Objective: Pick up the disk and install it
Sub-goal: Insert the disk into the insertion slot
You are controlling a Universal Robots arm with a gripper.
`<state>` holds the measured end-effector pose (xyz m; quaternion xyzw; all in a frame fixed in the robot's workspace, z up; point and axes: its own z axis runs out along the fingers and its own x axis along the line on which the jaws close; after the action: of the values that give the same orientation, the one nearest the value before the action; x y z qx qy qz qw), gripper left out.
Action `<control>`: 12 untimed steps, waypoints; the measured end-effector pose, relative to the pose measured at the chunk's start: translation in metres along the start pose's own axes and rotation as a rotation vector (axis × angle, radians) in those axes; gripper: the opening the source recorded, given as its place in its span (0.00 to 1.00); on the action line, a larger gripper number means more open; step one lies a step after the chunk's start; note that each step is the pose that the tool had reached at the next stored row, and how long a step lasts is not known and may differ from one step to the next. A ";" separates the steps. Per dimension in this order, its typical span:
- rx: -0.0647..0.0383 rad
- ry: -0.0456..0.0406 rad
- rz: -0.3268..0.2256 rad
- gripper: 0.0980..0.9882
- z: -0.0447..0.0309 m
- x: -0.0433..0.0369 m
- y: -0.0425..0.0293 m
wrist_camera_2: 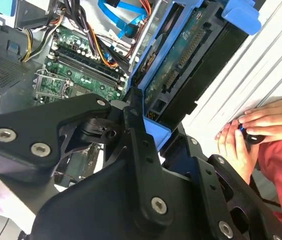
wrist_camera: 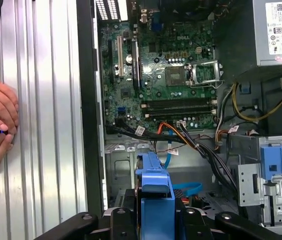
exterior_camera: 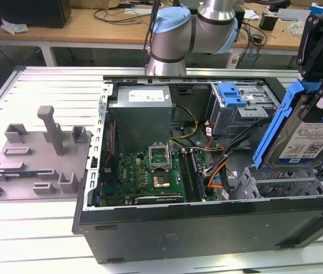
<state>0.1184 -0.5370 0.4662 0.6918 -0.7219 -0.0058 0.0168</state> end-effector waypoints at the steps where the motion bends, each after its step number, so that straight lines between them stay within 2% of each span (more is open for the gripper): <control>1: -0.001 0.0003 -0.009 0.30 0.0005 -0.0001 -0.0003; 4: -0.004 0.0016 -0.028 0.30 0.0015 -0.0002 -0.0005; 12: -0.005 0.0033 -0.030 0.30 0.0049 -0.0004 -0.0013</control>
<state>0.1196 -0.5367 0.4613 0.7024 -0.7115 -0.0067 0.0196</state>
